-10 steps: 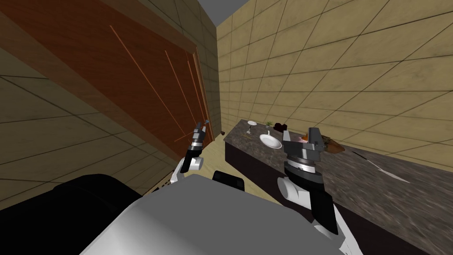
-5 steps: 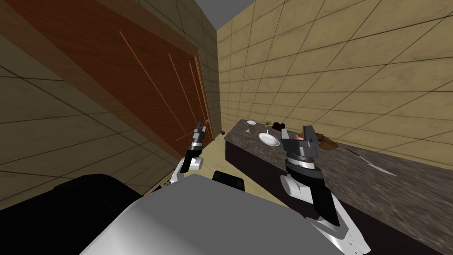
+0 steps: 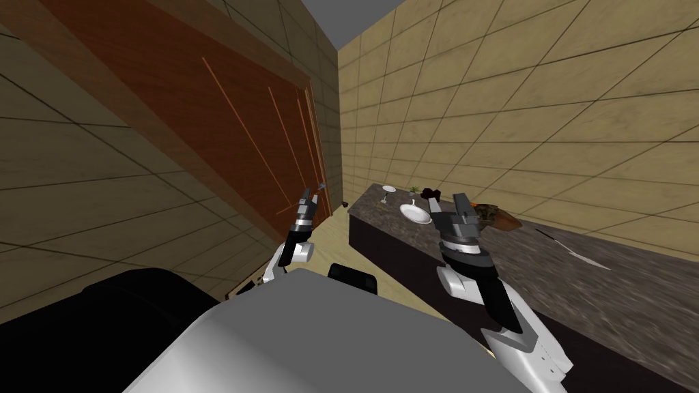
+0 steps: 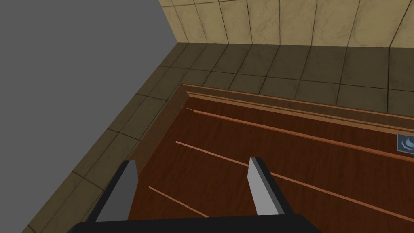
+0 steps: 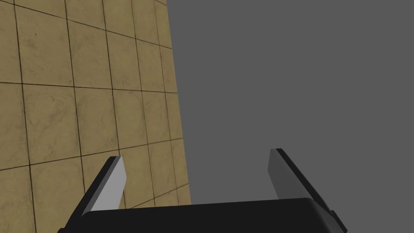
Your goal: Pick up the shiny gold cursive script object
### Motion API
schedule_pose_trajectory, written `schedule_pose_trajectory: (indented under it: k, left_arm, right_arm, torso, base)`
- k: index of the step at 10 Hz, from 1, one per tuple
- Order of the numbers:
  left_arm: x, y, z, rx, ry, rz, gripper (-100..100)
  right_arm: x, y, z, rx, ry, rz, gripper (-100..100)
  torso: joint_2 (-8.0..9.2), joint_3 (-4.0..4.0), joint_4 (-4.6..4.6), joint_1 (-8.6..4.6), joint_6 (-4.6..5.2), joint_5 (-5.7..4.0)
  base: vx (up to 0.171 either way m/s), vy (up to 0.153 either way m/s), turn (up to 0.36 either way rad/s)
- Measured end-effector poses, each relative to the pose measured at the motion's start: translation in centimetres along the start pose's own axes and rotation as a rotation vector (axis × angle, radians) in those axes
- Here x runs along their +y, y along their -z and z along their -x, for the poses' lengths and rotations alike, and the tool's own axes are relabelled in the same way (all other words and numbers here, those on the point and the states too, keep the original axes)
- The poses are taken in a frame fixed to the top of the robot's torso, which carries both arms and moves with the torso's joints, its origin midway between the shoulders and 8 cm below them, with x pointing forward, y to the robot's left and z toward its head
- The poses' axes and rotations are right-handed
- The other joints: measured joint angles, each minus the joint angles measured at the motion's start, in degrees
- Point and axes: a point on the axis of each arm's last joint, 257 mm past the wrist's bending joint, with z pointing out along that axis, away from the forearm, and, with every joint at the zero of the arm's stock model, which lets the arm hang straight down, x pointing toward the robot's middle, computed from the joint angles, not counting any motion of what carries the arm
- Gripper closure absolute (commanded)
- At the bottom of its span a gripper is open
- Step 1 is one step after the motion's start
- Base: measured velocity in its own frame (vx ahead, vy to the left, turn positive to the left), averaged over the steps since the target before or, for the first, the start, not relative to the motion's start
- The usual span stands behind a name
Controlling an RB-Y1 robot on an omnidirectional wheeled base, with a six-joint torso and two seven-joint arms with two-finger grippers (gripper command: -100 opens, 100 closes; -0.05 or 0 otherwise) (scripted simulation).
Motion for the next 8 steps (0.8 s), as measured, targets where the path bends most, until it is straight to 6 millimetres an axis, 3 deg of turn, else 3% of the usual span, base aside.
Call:
schedule_pose_trajectory:
  k: [5, 8]
  left_arm:
    - [0.0, 0.0, 0.0, 0.0, 0.0, 0.0, 0]
    - [0.0, 0.0, 0.0, 0.0, 0.0, 0.0, 0]
  right_arm:
    - [-2.1, 0.1, -1.0, 0.12, 0.071, -0.022, -100]
    - [-4.4, 0.5, -1.8, 0.208, 0.129, -0.053, -100]
  torso:
    - [-0.08, -0.04, -0.01, 0.02, 0.01, 0.0]
    - [-0.16, -0.09, -0.04, 0.04, -0.02, 0.01]
  base:
    - [-0.02, 0.018, 0.076]
    - [-0.001, 0.018, 0.094]
